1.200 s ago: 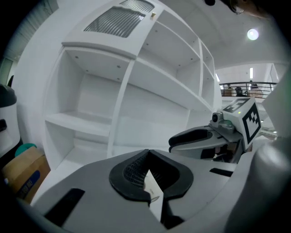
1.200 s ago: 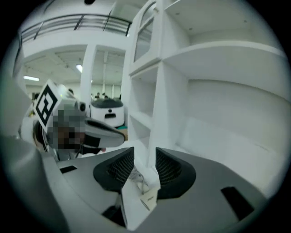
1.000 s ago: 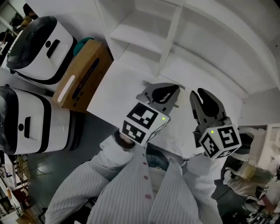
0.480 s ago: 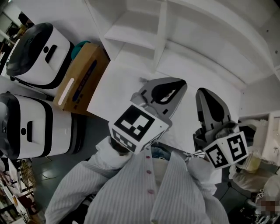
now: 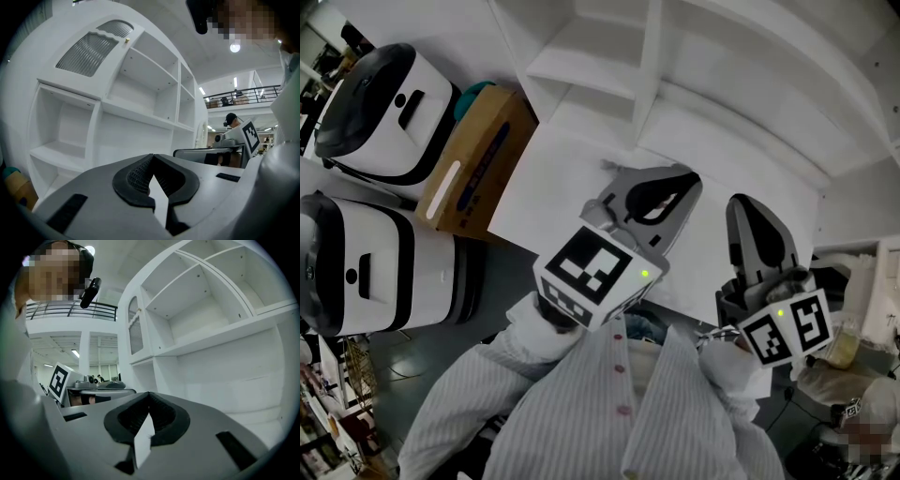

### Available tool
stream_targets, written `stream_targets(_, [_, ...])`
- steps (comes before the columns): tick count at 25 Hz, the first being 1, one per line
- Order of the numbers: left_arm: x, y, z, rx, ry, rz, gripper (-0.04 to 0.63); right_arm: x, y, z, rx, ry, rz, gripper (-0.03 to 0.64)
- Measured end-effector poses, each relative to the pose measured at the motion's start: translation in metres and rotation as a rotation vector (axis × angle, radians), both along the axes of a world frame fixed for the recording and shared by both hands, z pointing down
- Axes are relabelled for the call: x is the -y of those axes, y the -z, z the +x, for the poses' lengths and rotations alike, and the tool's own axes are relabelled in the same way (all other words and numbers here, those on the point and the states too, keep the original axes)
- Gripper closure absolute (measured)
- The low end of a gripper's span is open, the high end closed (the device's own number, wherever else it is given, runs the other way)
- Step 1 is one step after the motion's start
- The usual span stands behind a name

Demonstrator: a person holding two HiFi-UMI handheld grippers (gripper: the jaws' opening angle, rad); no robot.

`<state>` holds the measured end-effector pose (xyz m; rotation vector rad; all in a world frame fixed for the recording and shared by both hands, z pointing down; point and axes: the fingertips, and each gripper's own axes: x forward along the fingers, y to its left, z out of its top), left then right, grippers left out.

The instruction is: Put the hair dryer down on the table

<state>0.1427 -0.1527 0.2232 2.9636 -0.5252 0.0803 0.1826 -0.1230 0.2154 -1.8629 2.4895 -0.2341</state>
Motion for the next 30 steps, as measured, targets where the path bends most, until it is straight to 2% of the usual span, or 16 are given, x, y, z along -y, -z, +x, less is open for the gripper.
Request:
stream_targets(19, [-0.015, -0.015, 0.004, 0.017, -0.044, -0.036, 0.586, -0.014, -0.014, -0.002, -0.016, -0.019, -0.043, 0.604])
stream_targets(30, [-0.02, -0.021, -0.003, 0.026, -0.036, -0.054, 0.586, -0.02, -0.02, -0.01, -0.022, -0.006, -0.058, 0.604])
